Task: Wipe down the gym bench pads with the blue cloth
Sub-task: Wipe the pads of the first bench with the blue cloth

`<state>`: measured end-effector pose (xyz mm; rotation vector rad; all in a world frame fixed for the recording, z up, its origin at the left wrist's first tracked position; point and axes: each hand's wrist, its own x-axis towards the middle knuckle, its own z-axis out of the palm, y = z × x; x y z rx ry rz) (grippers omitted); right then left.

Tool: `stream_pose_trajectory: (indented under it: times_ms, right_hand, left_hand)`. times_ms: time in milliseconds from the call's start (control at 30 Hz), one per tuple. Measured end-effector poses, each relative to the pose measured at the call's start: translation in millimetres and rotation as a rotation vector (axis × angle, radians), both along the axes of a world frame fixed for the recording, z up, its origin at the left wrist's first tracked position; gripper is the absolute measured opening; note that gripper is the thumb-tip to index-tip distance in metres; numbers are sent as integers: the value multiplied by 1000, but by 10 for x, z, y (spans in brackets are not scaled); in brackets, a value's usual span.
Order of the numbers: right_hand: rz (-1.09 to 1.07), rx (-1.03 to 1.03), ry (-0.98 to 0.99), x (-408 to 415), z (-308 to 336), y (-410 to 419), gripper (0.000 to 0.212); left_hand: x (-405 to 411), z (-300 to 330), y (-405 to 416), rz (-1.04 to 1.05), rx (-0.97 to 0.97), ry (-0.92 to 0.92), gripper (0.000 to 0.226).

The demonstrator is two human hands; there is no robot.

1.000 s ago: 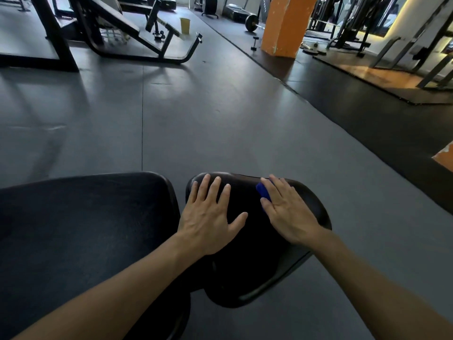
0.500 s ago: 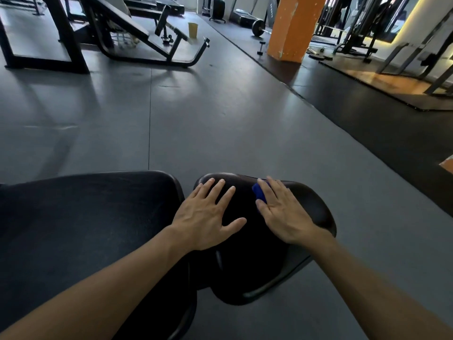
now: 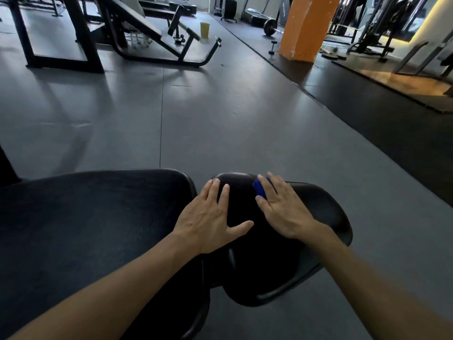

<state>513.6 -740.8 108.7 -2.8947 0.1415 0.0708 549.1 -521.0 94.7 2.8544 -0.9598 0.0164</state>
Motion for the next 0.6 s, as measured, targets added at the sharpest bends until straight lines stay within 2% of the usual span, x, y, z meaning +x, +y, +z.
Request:
stream_pose_trajectory:
  times_ms: [167,300,433,600]
  right_hand:
    - [-37,88,130,802,58,27,66]
    - [41,44,82,390,63,185,65]
    - [106,-28,20,-86,-34,303,66]
    - [86,-2,80,675,16,407,63]
  left_hand:
    - [30,92,82,-56,34,100,112]
    - [58,9,430,-133,112,48,105]
    - [25,-21,508,-96,120,-13,103]
    - [22,1,484,-42,104,26,109]
